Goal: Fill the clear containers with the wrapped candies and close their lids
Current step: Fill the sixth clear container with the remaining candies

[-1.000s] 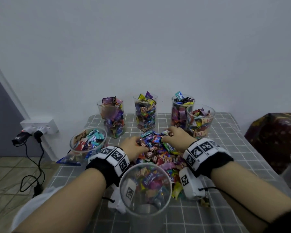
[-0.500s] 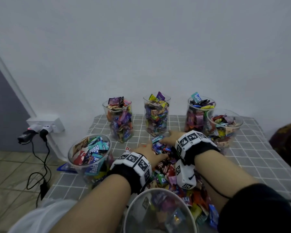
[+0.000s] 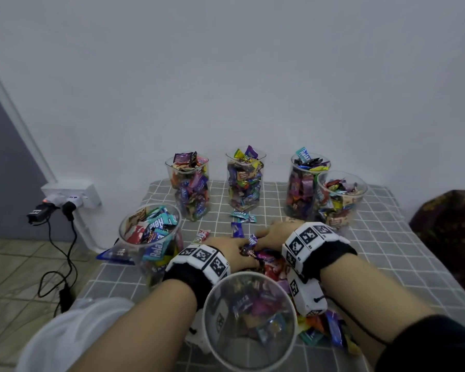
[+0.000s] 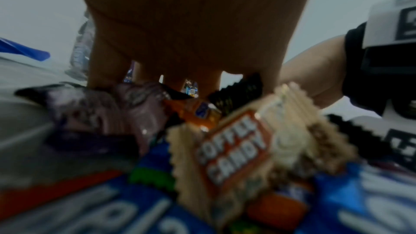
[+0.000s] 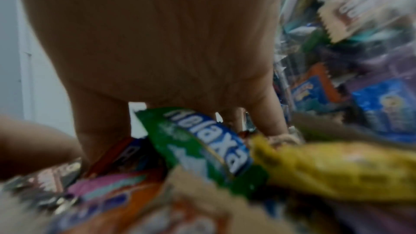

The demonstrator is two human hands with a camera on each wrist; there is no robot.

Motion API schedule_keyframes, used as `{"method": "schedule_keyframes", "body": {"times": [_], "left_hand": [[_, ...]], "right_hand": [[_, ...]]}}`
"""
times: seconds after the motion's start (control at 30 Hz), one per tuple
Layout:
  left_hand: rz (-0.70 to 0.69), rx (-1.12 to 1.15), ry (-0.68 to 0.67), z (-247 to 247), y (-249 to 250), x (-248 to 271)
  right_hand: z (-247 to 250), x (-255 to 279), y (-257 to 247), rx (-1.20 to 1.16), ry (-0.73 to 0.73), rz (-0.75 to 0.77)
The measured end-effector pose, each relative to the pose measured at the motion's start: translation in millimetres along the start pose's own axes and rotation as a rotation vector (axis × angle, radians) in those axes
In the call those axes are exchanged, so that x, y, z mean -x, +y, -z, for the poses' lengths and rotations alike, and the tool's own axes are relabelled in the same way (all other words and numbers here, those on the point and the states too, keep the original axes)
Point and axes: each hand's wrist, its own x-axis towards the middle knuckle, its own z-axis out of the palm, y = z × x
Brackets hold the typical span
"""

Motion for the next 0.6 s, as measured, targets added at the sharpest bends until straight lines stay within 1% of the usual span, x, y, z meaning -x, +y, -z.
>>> {"method": "schedule_keyframes", "body": {"times": [0.07,0.13,0.27,0.33,0.37,0.4,0.43,0.5,0.53,0.6], "left_hand": [[-0.035,-0.010,-0.016,-1,0,9],[-0.076,-0.025,-0.056,-1,2,19],[-0.166,0.070,-0.121,-2,5,38],[-0.166,0.148,-0.170,3,6,45],[-0.146,0.169,-0.181,8,6,46],[-0.134,0.182,-0.167,12,6,44],[-0.102,0.145,-0.136,16,6,41],[-0.040,0.089,0.027,20,6,33],[-0.003,0.132,0.109,20,5,27],[0.057,0.235,0.197,15,3,12]], "right_hand": [[-10,6,4,-0.111,0.014,0.001],[-17,13,4,-0.143,0.001,0.000],[-21,31,7,0.058,-0.086,0.004],[-17,39,9,0.075,-0.151,0.011],[-14,44,10,0.068,-0.158,0.002],[-9,45,11,0.079,-0.143,0.002],[-5,44,12,0.099,-0.099,0.007],[3,37,15,0.135,0.056,0.015],[7,33,14,0.133,0.116,-0.001],[13,18,17,0.064,0.173,-0.058]]}}
